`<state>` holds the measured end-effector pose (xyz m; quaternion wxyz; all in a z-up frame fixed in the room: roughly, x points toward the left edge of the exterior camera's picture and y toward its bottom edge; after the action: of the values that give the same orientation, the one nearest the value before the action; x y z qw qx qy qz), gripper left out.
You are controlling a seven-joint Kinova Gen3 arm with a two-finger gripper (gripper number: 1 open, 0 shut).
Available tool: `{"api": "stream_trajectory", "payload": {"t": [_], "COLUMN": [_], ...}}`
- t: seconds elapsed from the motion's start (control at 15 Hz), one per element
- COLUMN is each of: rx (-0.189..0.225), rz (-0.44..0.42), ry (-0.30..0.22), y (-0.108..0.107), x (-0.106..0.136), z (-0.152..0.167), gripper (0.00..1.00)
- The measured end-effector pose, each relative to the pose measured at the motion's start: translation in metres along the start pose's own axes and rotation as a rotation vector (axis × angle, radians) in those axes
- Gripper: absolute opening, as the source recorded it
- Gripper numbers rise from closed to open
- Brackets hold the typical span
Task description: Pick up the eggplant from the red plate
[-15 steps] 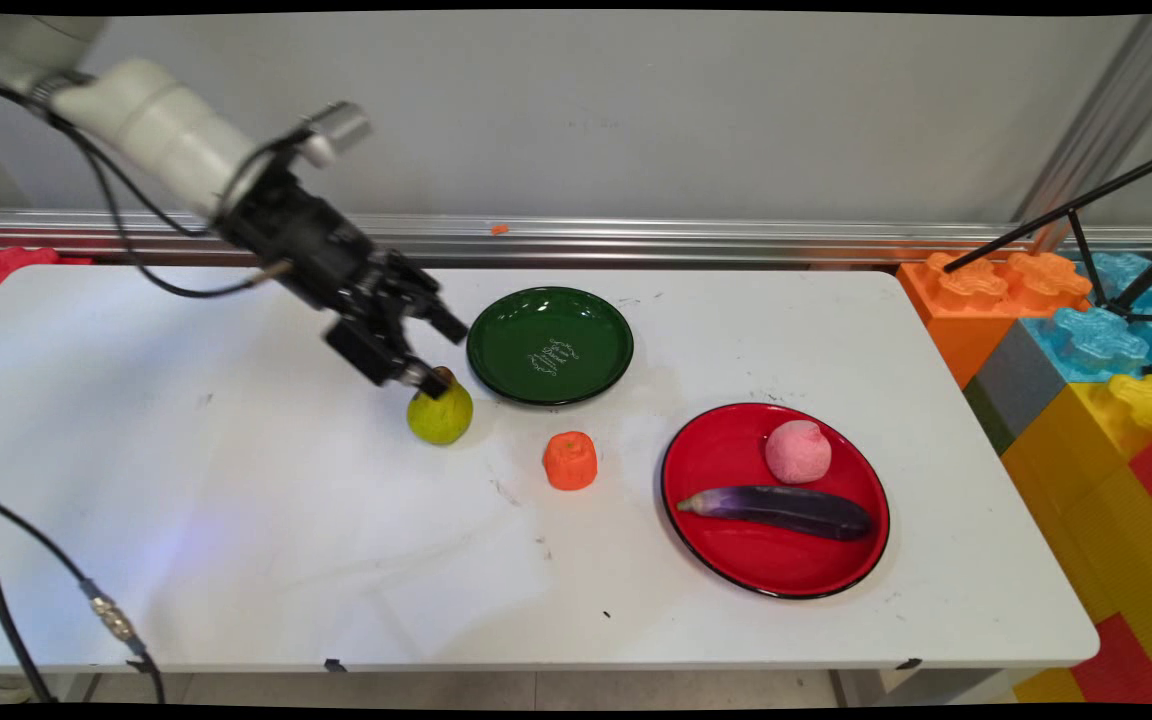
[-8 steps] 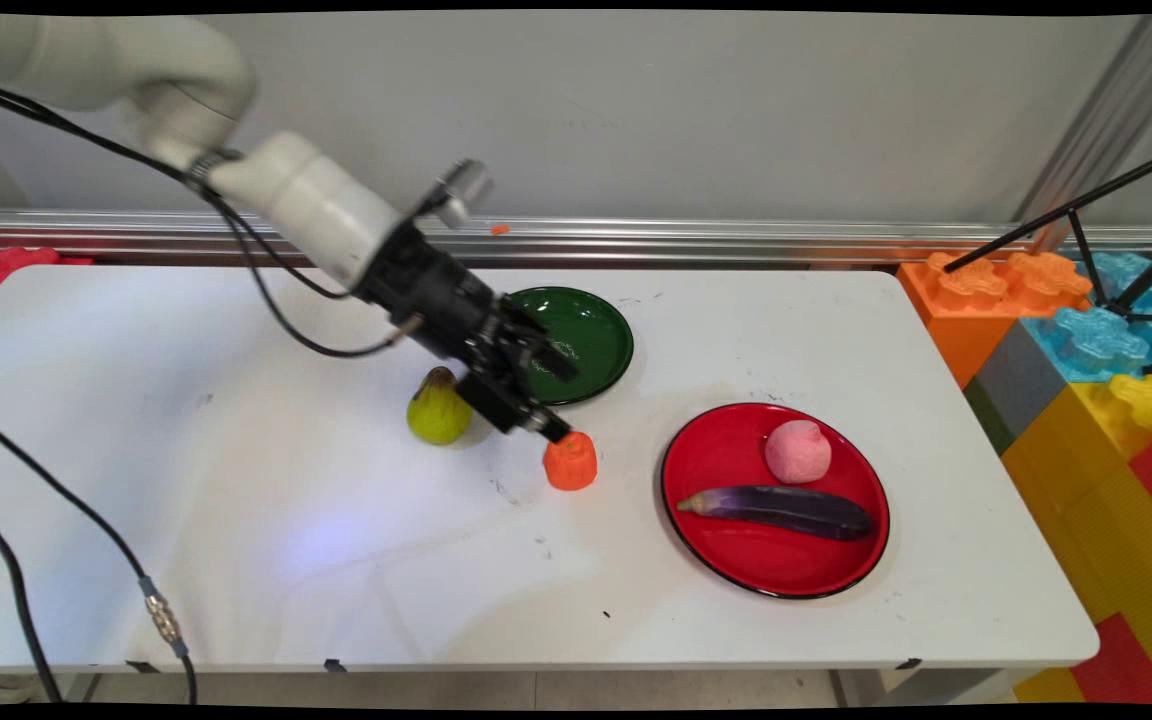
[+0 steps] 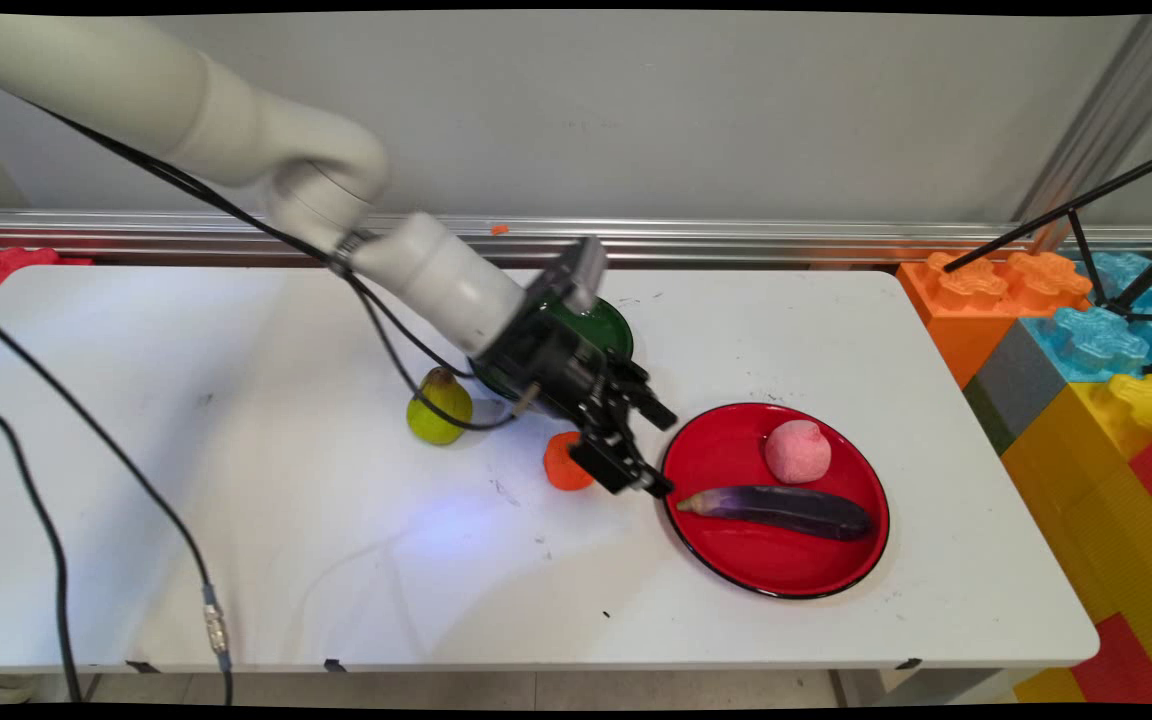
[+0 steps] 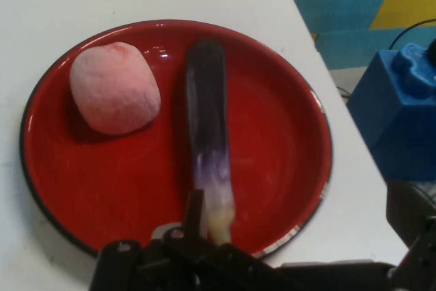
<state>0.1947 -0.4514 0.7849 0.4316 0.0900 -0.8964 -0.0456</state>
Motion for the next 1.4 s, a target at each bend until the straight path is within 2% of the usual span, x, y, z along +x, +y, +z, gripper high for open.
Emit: {"api": "stream_trajectory", "payload": {"t": [0.2,0.53,0.93,1.33,1.4], "rx": [0.007,0.03,0.048,0.07,0.075], "rz": [0.021,0.021,0.014,0.013,0.011], "ry": [-0.007,-0.023,-0.045,-0.058,-0.058], "y": [-0.005,-0.015,-0.022,-0.028,-0.028], "x": [0.001,-0.002,-0.007,-0.01,-0.01], "z": [0.033,0.07,0.104,0.123,0.125], "gripper": [1.0,1.0,1.0,1.0,0.0]}}
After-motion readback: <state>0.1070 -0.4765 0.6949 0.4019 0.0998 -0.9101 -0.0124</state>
